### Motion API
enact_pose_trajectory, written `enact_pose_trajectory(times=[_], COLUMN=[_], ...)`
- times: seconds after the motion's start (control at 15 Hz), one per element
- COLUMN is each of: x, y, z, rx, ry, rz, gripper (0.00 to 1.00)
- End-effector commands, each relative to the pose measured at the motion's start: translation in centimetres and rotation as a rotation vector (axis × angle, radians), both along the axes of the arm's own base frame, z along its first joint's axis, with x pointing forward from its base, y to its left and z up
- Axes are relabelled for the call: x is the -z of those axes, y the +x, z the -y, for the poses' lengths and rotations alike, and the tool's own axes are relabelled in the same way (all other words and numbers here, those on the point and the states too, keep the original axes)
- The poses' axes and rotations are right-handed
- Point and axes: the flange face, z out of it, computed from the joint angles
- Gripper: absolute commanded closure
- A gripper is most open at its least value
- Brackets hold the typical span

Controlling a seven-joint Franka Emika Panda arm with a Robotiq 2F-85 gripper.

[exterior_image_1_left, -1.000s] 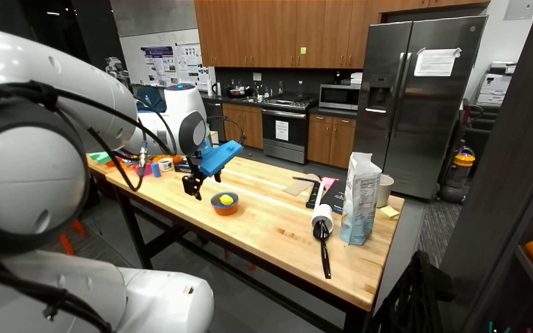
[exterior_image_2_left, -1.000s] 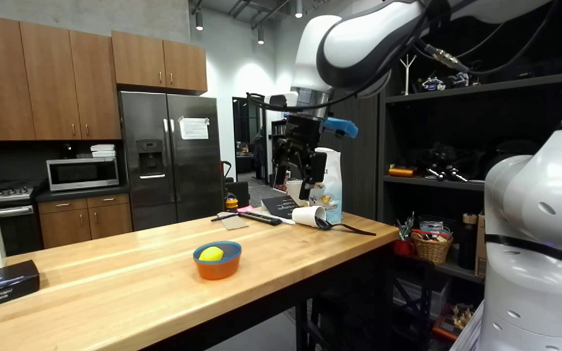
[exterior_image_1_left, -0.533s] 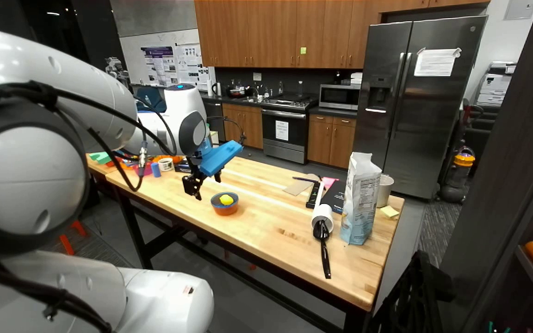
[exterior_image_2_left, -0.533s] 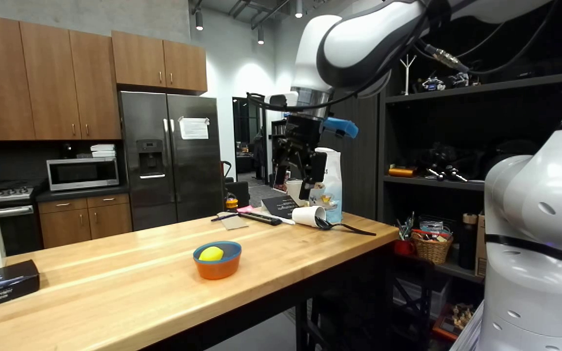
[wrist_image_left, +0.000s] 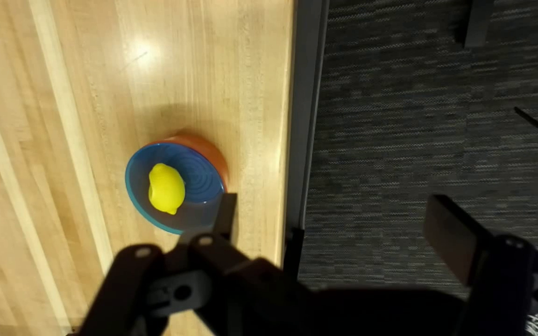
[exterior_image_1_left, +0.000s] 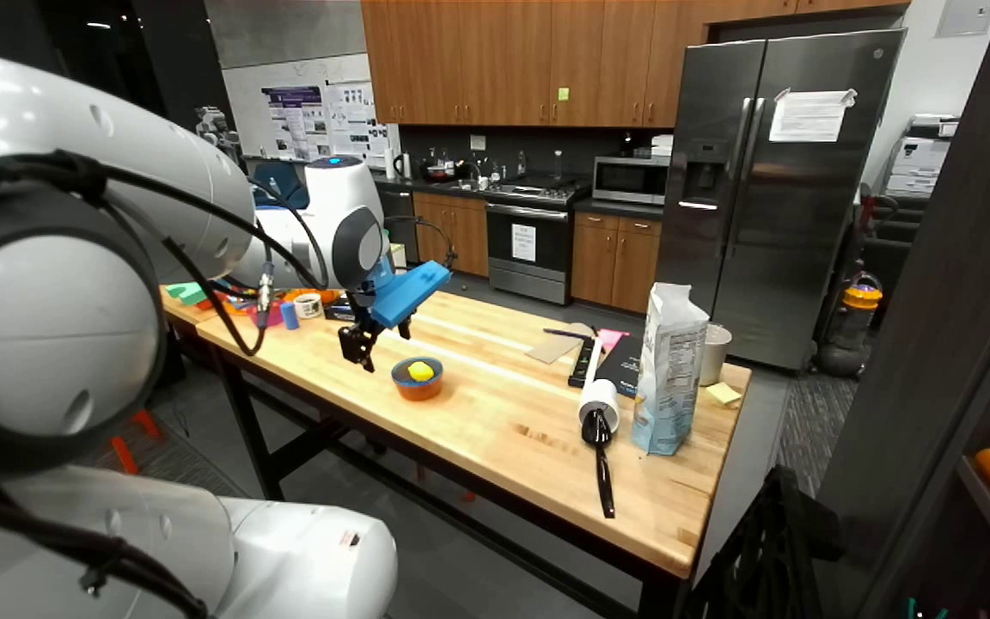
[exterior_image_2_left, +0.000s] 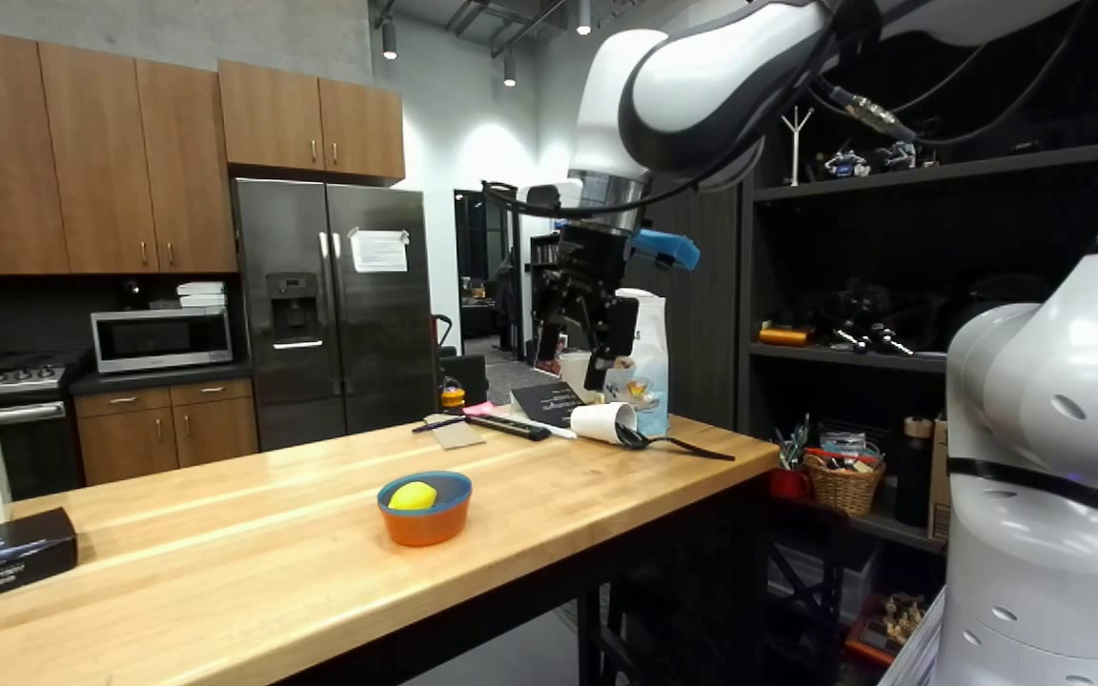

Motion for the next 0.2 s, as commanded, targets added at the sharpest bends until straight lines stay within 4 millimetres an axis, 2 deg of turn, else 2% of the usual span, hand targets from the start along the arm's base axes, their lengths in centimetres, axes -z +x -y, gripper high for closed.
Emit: enact_pose_trajectory(times=[0.0, 0.13], x=[-0.07, -0.07], y=[0.01, 0.01], z=[-0.01, -0.01], rx=[0.0, 0.0], ry=[0.0, 0.0], rz=[-0.001, -0.001], gripper=[0.0, 0.0])
